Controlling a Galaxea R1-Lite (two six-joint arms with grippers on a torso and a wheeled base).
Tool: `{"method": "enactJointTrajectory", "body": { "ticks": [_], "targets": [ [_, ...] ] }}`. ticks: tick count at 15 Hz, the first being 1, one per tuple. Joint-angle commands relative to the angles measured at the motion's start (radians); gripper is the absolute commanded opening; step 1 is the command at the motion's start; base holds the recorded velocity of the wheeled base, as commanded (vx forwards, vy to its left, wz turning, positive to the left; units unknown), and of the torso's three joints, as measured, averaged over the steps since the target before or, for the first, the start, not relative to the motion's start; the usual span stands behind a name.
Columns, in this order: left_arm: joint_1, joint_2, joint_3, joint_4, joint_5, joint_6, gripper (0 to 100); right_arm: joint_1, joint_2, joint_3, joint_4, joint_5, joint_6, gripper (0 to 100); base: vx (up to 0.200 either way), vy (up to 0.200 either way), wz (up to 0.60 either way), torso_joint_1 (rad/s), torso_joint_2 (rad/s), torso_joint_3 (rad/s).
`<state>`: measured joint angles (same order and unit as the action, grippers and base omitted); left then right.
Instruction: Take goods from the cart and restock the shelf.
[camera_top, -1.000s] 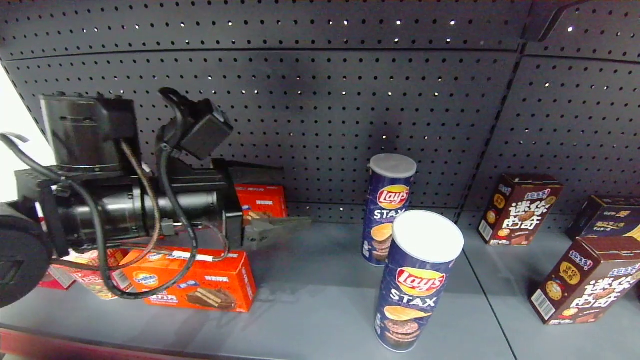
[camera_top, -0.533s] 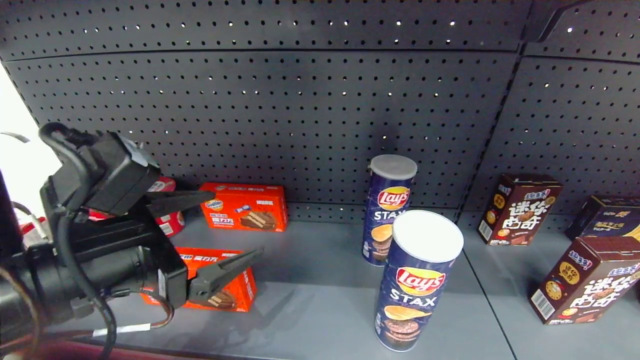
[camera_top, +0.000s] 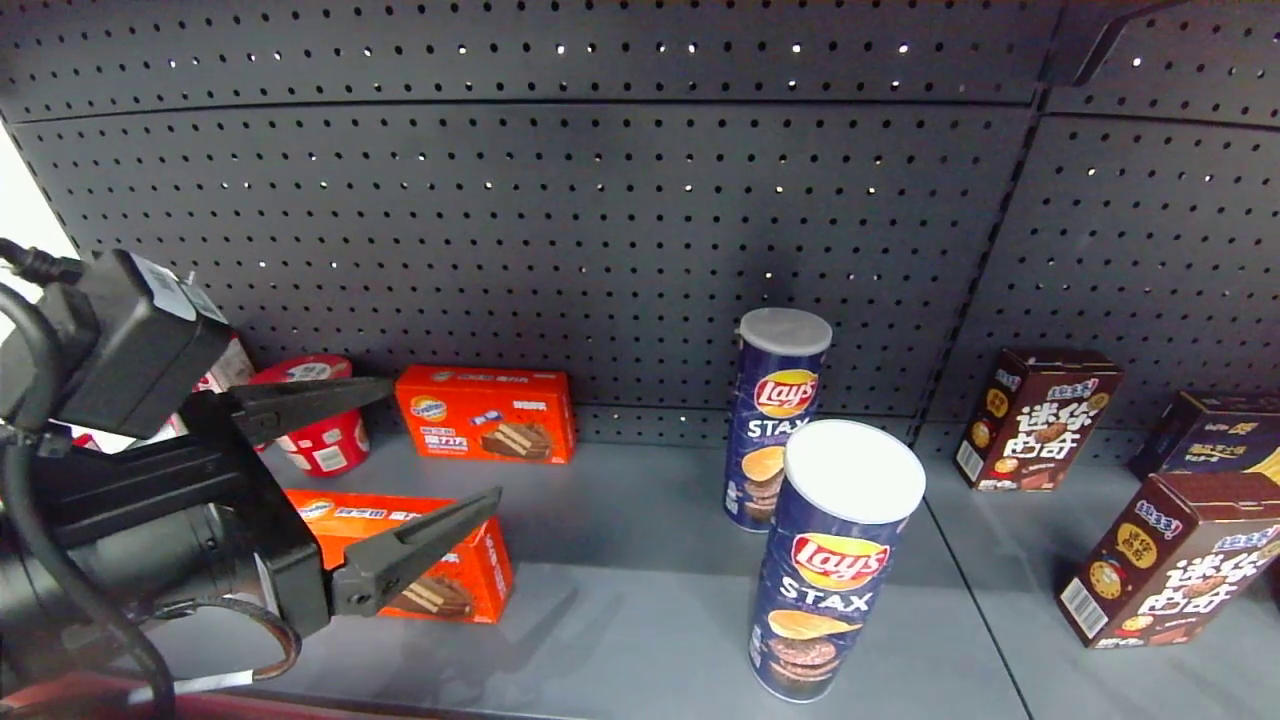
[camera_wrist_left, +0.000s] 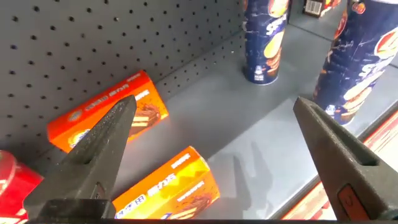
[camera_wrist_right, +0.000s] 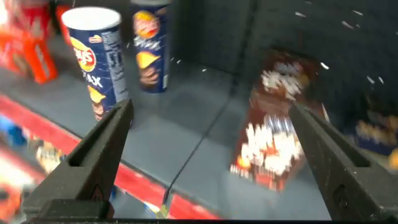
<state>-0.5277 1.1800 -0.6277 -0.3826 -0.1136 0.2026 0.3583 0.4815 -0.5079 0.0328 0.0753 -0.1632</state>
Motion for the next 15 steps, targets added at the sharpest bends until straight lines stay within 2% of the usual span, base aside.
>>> {"method": "enactJointTrajectory", "body": {
  "ticks": [1, 2, 4, 5, 13, 15],
  "targets": [
    [-0.002, 0.050, -0.004, -0.002, -0.012, 0.000, 100, 0.182, 0.371, -0.100, -0.027, 0.029, -0.064, 100, 0.000, 0.000, 0.00, 0.000, 0.00, 0.000],
    [0.000, 0.072, -0.007, -0.015, -0.031, 0.000, 100, 0.229, 0.428, -0.097, -0.054, 0.029, -0.052, 100, 0.000, 0.000, 0.00, 0.000, 0.00, 0.000],
    [0.003, 0.104, -0.026, -0.030, -0.049, 0.000, 100, 0.268, 0.486, -0.090, -0.076, 0.029, -0.048, 100, 0.000, 0.000, 0.00, 0.000, 0.00, 0.000],
    [0.005, 0.138, -0.038, -0.070, -0.052, 0.000, 100, 0.304, 0.514, -0.080, -0.079, 0.029, -0.048, 100, 0.000, 0.000, 0.00, 0.000, 0.00, 0.000],
    [0.009, 0.101, 0.054, -0.088, -0.054, 0.003, 100, 0.403, 0.568, 0.037, -0.093, 0.031, -0.056, 100, 0.000, 0.000, 0.00, 0.000, 0.00, 0.000],
    [0.011, 0.086, 0.057, -0.084, -0.052, 0.001, 100, 0.401, 0.566, 0.049, -0.171, 0.024, -0.053, 100, 0.000, 0.000, 0.00, 0.000, 0.00, 0.000]
  ]
}}
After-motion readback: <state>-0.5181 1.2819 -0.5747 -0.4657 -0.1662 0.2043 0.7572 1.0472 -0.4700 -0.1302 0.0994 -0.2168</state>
